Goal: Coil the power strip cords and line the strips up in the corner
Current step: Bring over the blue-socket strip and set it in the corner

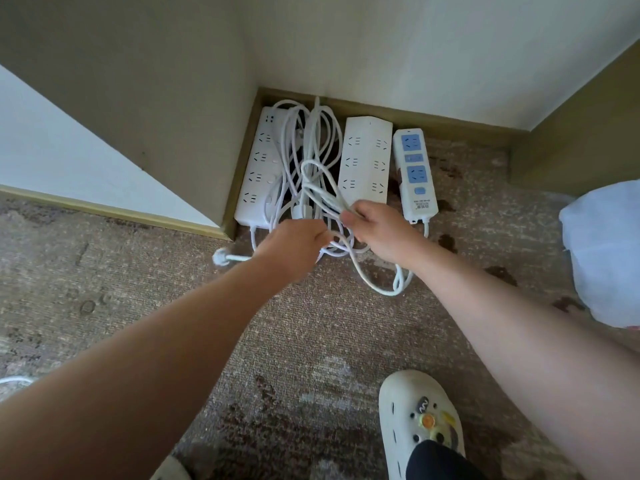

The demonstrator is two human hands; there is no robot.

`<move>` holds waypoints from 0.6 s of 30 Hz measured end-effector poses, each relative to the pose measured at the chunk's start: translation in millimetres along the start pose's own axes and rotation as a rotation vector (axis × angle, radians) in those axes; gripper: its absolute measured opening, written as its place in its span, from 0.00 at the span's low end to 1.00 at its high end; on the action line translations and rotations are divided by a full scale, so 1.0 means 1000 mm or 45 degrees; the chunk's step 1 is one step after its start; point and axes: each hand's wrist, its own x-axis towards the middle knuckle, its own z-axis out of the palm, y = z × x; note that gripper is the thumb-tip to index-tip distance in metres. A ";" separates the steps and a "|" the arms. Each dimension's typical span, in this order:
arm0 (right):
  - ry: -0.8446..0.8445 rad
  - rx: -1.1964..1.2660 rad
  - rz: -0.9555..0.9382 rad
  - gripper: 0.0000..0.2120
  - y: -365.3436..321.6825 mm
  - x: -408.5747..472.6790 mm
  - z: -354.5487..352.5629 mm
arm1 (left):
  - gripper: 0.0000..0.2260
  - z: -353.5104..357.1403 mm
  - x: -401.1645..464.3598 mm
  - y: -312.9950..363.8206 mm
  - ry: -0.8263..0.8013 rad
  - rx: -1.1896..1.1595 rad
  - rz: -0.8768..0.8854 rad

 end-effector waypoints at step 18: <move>0.281 0.256 0.101 0.18 0.003 0.003 -0.009 | 0.11 -0.011 -0.009 -0.029 -0.159 -0.276 -0.016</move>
